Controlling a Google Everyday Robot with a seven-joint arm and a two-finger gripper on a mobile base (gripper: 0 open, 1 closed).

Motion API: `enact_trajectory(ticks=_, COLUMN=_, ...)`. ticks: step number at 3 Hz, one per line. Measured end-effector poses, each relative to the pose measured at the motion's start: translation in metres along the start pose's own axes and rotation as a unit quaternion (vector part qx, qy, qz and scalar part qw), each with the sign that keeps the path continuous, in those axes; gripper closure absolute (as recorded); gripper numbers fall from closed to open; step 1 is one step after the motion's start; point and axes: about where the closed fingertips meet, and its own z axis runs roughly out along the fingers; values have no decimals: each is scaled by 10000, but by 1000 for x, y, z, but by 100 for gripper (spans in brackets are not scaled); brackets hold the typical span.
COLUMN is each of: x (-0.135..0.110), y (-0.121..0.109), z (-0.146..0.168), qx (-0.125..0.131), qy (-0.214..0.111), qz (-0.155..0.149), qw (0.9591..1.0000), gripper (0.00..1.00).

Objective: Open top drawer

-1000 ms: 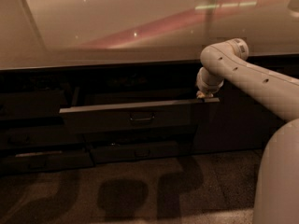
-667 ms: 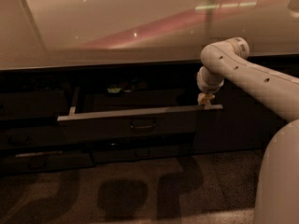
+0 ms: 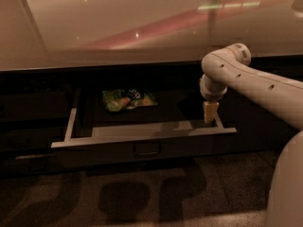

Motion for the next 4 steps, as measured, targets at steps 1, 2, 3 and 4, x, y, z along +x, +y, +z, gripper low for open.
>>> enact_trajectory(ticks=1, x=0, y=0, z=0, qx=-1, qy=0, qz=-1, qw=10000, gripper=0)
enact_trajectory(ticks=2, x=-19, y=-6, z=3, qx=-85, qy=-8, qz=-134, qw=9999, gripper=0)
enact_trajectory(ticks=3, x=-56, y=-8, z=-3, qx=22, qy=17, qz=-420, qw=9991, gripper=0)
enact_trajectory(ticks=4, x=-88, y=5, z=-5, qx=120, qy=90, qz=-703, qw=9974, gripper=0)
